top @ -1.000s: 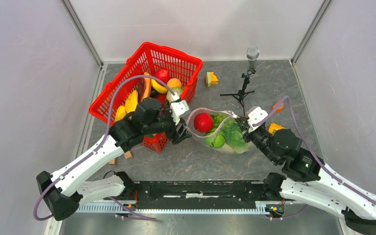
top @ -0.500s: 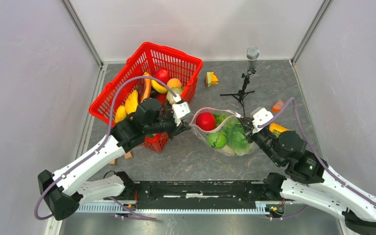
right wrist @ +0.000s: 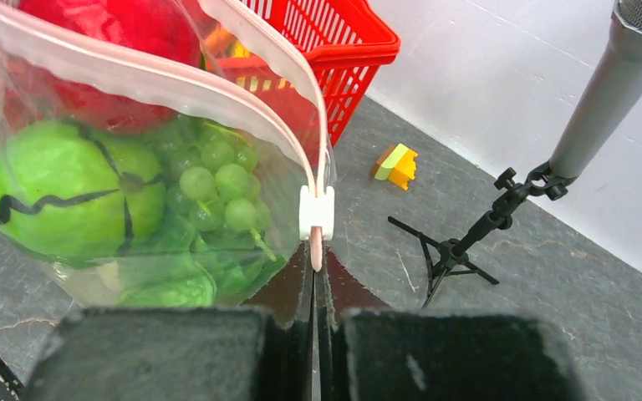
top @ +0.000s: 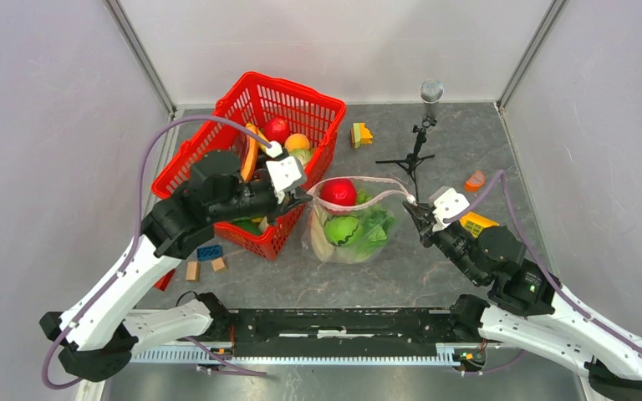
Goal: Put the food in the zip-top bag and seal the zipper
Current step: Adjust the zipper food storage bag at the center of the board.
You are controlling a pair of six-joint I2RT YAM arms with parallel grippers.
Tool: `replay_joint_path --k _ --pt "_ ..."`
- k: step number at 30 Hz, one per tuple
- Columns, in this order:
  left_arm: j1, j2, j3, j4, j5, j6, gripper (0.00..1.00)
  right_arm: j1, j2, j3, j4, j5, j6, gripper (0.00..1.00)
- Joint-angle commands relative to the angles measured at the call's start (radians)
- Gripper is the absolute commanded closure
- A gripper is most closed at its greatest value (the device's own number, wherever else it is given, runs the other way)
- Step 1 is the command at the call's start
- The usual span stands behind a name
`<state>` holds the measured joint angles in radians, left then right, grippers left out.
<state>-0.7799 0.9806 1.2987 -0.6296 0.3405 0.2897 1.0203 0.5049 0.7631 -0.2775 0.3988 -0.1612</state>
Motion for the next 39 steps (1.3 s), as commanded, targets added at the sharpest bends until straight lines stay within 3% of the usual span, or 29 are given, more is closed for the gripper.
replay_joint_path --k 1,7,14,18,23,30,39 --pt "0.007 0.035 0.013 -0.151 -0.031 0.045 0.98 -0.003 -0.008 -0.002 0.057 -0.014 0.005 1.00" --pt "0.007 0.006 -0.017 -0.146 0.012 0.019 0.98 -0.003 0.003 -0.020 0.031 -0.062 0.011 1.00" --pt "0.007 -0.010 -0.074 -0.117 -0.040 -0.017 0.98 -0.005 0.062 -0.010 -0.008 -0.185 -0.011 1.00" --pt "0.007 -0.020 -0.083 -0.105 -0.084 -0.014 0.98 -0.009 0.117 0.015 -0.034 -0.169 -0.004 1.00" --pt "0.007 -0.016 -0.093 -0.077 -0.096 -0.015 0.98 -0.085 0.194 0.061 -0.065 -0.221 0.019 1.00" --pt "0.008 0.013 -0.109 -0.039 -0.091 -0.026 0.98 -0.404 0.237 0.043 0.010 -0.617 0.014 1.00" --pt "0.010 0.016 -0.085 -0.029 -0.005 0.003 0.98 -0.587 0.240 0.072 0.008 -1.031 -0.089 1.00"
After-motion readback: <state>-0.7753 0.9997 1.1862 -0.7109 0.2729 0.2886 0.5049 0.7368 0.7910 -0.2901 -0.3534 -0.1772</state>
